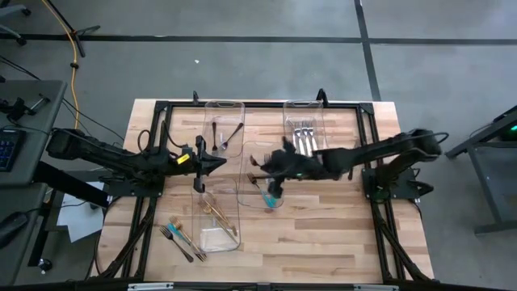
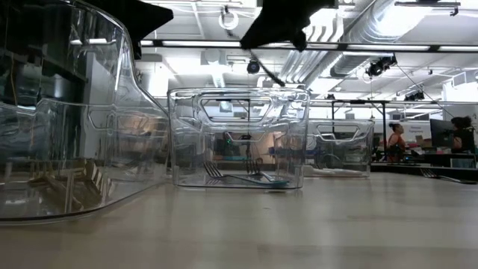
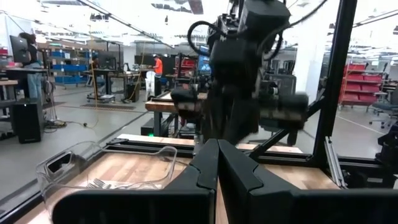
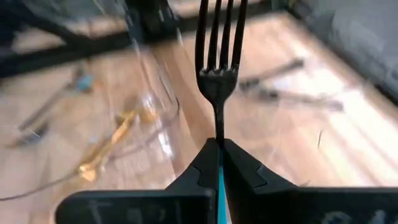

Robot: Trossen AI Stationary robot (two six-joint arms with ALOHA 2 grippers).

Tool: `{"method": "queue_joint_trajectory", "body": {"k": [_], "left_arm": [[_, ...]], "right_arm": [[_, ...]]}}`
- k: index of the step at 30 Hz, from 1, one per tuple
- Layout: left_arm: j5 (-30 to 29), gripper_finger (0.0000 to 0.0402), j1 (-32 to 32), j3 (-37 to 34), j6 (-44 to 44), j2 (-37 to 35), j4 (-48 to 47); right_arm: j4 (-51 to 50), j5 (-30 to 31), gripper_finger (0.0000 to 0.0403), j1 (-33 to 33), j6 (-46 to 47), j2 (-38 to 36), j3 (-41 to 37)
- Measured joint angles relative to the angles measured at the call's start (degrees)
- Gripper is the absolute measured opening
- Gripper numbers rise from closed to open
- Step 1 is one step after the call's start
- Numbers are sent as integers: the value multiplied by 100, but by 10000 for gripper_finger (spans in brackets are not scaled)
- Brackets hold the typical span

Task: Sort silverware by color (type)
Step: Put the blue fork into the center transparent bin

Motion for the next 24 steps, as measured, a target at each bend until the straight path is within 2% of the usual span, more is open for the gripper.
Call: {"method": "queue_joint_trajectory", "body": {"k": [5,9,12,17,24], "left_arm": [[24,1,-1,0,-3,-2,-3],[36,1,-1,0,-3,-2,-9],[39,1,0,0,-1,-2,-16],[39,1,-1,0,2,-2,-29],[39,1,-1,0,6,-4,-31]], "right_arm": [[-1358,-511,0,-143,516,994,988],[-1984,-672,0,-229,599,1578,1520],[-2189,-738,0,-305,622,1887,1709],[-2255,-1243,0,-488,813,2206,1743],[-2265,-1260,15,-666,941,2318,1743]]}}
